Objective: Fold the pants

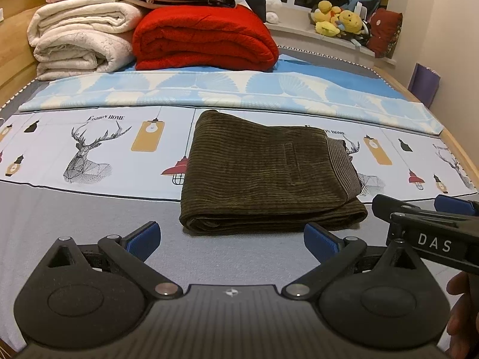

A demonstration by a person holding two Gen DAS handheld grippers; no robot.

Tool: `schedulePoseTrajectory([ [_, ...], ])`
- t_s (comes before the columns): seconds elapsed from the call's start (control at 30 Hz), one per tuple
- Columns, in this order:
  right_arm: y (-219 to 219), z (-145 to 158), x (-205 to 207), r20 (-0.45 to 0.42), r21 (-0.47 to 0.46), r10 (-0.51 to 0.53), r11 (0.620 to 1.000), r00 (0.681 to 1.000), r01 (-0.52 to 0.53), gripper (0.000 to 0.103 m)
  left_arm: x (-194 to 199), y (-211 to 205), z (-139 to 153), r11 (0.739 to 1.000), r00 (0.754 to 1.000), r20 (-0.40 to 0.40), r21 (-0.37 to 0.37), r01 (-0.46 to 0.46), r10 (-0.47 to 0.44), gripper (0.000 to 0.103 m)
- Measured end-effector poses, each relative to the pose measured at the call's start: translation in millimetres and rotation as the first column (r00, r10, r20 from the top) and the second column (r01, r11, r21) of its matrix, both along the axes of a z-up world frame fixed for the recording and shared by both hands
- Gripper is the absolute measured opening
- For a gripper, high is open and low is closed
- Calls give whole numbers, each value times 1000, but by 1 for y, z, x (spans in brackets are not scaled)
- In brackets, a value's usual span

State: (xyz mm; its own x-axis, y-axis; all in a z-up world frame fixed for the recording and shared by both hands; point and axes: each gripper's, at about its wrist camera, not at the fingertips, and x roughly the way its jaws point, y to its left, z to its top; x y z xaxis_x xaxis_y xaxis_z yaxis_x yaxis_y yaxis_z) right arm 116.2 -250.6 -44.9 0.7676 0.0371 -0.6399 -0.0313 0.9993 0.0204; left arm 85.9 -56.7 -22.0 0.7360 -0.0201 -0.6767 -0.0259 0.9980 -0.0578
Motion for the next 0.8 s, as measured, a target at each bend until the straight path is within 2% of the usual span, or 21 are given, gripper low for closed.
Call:
schedulePoseTrajectory([
  [0.8,1,0,1,-2,-2,-5,1000,1000,5,95,-1,-2,-1,1000,1000,7,4,10,-10,102],
])
